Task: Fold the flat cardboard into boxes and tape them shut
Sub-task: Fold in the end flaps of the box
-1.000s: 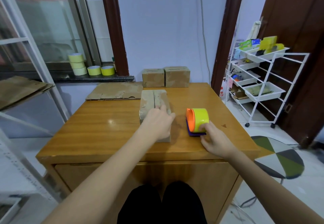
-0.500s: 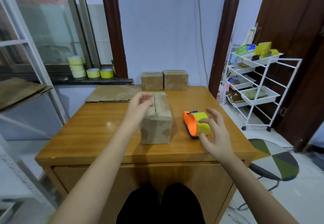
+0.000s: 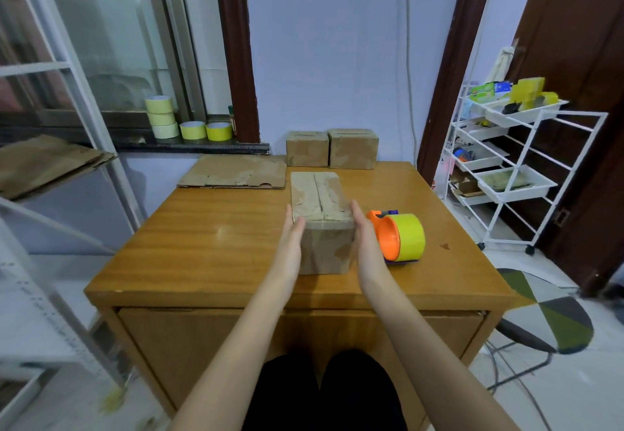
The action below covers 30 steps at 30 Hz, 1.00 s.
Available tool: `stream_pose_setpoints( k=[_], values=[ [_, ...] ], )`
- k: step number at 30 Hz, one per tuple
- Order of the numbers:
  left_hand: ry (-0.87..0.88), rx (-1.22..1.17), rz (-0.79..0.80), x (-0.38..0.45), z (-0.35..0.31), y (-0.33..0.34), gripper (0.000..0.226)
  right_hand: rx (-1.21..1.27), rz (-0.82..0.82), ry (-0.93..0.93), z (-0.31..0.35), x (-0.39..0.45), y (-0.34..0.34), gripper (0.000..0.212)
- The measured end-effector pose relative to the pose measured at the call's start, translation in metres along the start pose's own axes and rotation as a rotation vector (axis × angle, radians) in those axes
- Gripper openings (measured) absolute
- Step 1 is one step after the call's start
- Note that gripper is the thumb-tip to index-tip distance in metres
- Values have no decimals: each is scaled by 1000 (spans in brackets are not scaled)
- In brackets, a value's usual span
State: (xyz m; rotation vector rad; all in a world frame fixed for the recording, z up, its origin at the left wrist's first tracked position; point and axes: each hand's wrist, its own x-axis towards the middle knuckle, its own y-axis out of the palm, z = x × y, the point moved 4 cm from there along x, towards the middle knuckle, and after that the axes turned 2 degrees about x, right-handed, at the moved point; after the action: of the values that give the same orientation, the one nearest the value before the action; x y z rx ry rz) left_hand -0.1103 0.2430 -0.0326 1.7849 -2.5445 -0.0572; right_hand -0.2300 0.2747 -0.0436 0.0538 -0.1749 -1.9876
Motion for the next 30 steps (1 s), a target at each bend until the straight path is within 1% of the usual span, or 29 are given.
stream_pose_setpoints(
  k=[3, 4, 7, 9, 11, 13, 15, 16, 18, 21, 26, 30],
  values=[
    [7, 46, 46, -4, 1, -1, 57, -133, -127, -91, 12, -7, -15, 48],
    [5, 67, 55, -5, 1, -4, 57, -176, -108, -100, 14, -9, -19, 47],
    [43, 185, 64, -6, -4, -22, 51, -233, 114, -132, 17, -16, -17, 41],
    [153, 311, 31, -6, -14, -39, 46, -261, 125, -205, 21, -13, -32, 39],
    [317, 432, 19, -5, -26, -54, 42, -407, 157, -344, 30, -9, -43, 40],
    [417, 597, 86, -1, -30, -59, 49, -507, 235, -421, 34, -4, -50, 46],
    [425, 747, 169, 5, -27, -60, 50, -590, 305, -447, 34, 0, -53, 45],
    [425, 786, 188, 7, -26, -61, 49, -644, 330, -470, 36, 1, -53, 43],
    [453, 806, 172, 11, -26, -62, 44, -730, 357, -510, 37, 4, -52, 39],
    [501, 836, 130, 14, -28, -62, 37, -742, 375, -536, 38, 8, -51, 36],
    [556, 765, 145, 16, -25, -61, 37, -764, 381, -546, 42, 8, -50, 34],
    [588, 715, 111, 18, -22, -59, 30, -763, 347, -564, 43, 9, -48, 30]
  ],
)
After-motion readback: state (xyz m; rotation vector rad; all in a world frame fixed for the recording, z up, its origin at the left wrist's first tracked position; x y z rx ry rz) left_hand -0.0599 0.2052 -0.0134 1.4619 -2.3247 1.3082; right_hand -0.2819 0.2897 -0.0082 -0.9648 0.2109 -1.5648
